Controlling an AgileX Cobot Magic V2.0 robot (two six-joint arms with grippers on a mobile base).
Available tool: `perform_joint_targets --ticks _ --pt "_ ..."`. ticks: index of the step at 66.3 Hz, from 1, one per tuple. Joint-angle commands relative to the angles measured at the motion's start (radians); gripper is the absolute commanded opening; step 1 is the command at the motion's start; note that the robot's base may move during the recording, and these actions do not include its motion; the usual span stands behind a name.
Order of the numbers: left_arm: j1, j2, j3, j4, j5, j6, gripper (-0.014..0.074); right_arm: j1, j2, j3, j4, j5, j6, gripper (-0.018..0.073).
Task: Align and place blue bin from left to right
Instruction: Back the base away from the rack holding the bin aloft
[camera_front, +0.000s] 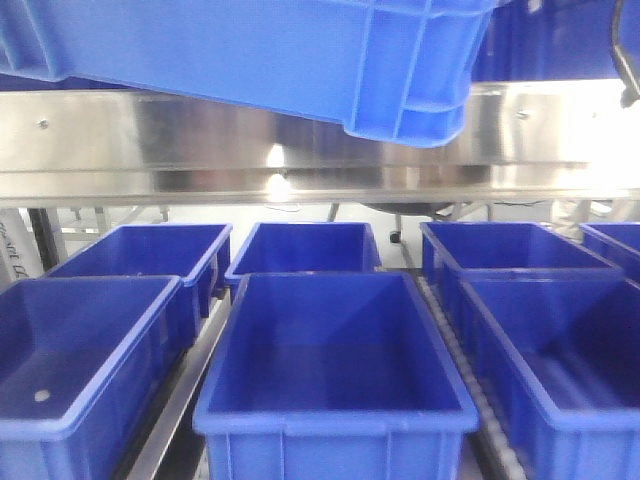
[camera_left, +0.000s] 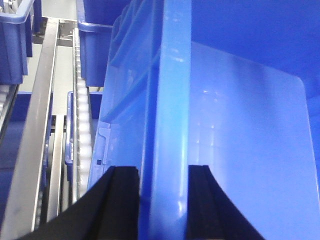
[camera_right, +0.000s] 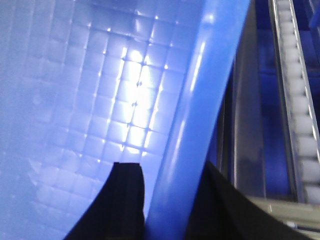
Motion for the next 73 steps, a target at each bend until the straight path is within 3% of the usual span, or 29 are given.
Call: perform_joint_targets --ticks 1,73 --pt "-0.011 -0.023 -0.022 -0.077 -0.153 -0.016 -0.0111 0.007 -0.019 -0.015 0.036 -0.056 -0.028 -0.0068" --pt "-0.011 -0.023 -0.022 -0.077 -0.153 -0.016 -0.0111 0.007 -0.019 -0.015 0.036 -0.056 -0.028 -0.0068"
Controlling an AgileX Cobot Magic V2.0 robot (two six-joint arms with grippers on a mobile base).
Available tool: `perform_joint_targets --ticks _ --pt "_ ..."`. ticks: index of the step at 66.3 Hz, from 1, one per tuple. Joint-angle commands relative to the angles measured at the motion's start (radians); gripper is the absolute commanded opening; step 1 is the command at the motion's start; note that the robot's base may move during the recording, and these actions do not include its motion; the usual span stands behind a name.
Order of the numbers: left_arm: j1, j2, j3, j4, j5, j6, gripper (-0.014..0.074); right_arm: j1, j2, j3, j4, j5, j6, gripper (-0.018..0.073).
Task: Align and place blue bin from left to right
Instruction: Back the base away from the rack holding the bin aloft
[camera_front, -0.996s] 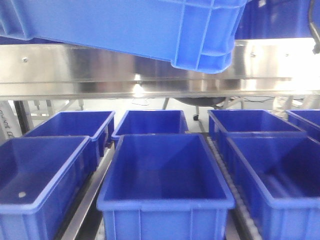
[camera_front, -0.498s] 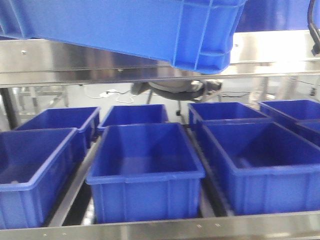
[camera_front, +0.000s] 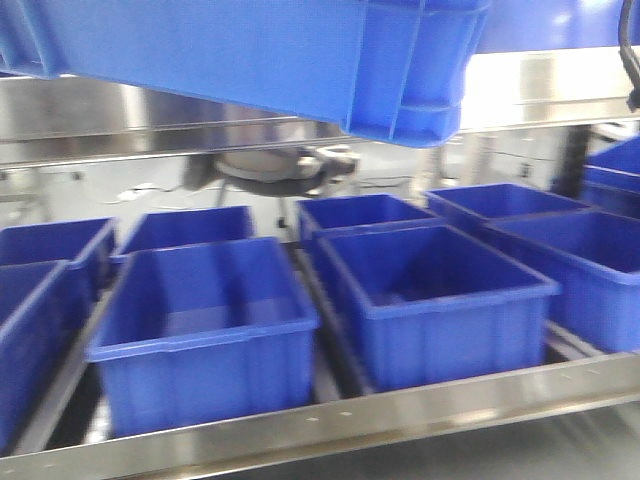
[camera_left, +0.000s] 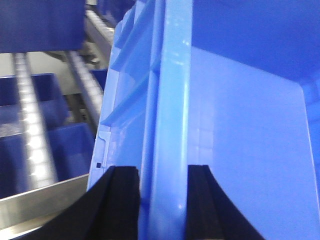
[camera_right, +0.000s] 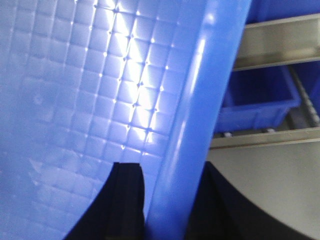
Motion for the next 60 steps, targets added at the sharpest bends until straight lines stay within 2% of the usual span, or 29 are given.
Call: perform_joint_targets --ticks 1,60 --pt "-0.011 -0.023 -0.022 -0.077 -0.149 -0.012 -0.0111 0.007 -0.019 -0.015 0.03 -0.062 -0.032 -0.0068" --pt "-0.011 -0.023 -0.022 -0.077 -0.149 -0.012 -0.0111 0.007 -0.019 -0.015 0.03 -0.062 -0.032 -0.0068"
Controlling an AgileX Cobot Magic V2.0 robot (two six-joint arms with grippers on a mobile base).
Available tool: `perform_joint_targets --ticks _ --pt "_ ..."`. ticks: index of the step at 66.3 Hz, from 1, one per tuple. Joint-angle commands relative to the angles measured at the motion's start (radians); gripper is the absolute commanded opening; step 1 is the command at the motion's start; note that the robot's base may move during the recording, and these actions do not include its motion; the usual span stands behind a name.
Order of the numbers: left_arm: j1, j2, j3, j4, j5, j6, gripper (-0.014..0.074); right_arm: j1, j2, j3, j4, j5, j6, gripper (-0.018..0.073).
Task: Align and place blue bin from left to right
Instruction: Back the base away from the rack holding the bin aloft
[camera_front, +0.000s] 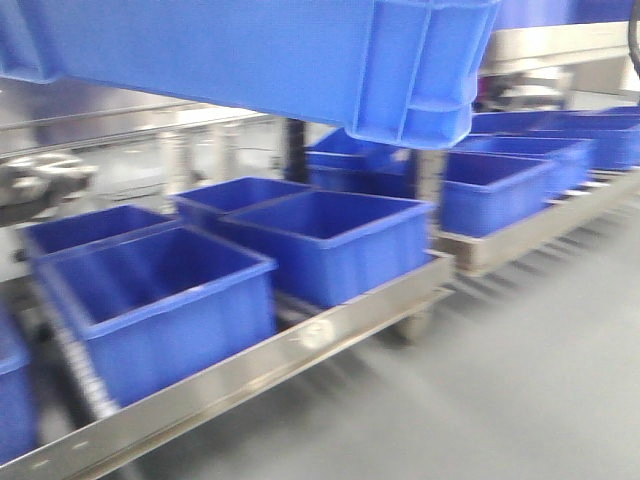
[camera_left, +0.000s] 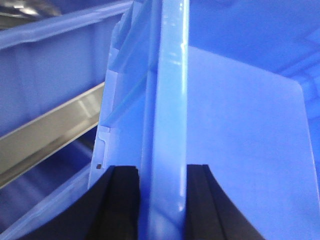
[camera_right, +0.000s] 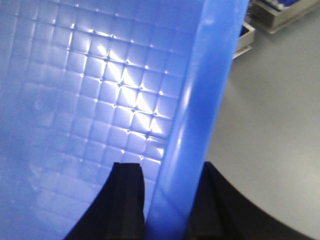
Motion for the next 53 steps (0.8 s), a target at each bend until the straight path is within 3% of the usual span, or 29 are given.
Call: perform_joint_targets --ticks 1,53 --pt "-0.011 -0.023 -0.022 -0.076 -0.18 -0.009 -0.0111 0.007 -0.019 -0.015 0.026 -0.076 -0.032 -0.0068" --pt "-0.011 -0.023 -0.022 -0.076 -0.18 -0.009 -0.0111 0.007 -0.019 -0.015 0.026 -0.076 -0.032 -0.0068"
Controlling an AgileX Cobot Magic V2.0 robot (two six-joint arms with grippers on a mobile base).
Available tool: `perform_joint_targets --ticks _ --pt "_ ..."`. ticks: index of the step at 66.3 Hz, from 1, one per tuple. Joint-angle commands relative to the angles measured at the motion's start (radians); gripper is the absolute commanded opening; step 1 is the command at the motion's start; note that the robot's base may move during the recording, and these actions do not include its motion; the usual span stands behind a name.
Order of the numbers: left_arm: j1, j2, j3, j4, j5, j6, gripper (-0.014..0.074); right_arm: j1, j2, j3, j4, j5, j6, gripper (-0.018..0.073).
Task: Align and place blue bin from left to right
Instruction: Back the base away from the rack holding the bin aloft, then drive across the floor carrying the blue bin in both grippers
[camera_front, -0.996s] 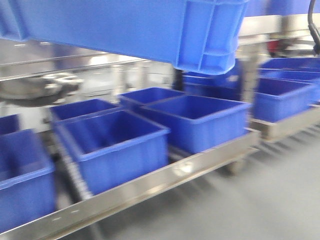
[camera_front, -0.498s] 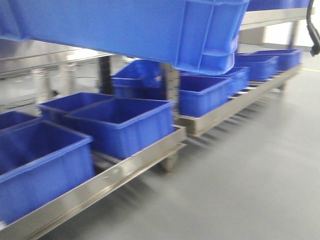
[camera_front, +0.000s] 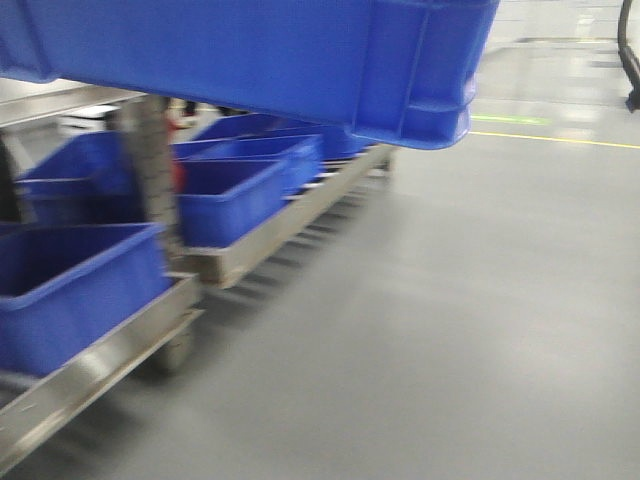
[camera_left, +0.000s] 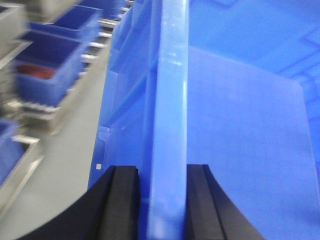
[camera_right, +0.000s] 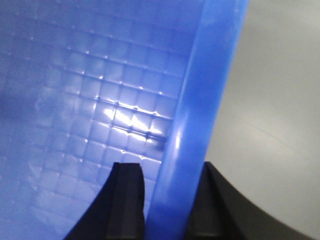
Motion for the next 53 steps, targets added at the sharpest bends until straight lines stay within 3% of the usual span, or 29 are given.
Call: perform_joint_targets --ticks 1,53 --pt "-0.011 -0.023 -0.022 -0.076 -0.181 -0.009 -0.0111 0.007 -0.019 -0.015 0.026 -0.076 -0.032 -0.0068" --pt "-0.011 -0.023 -0.022 -0.076 -0.181 -0.009 -0.0111 0.007 -0.019 -0.015 0.026 -0.076 -0.032 -0.0068"
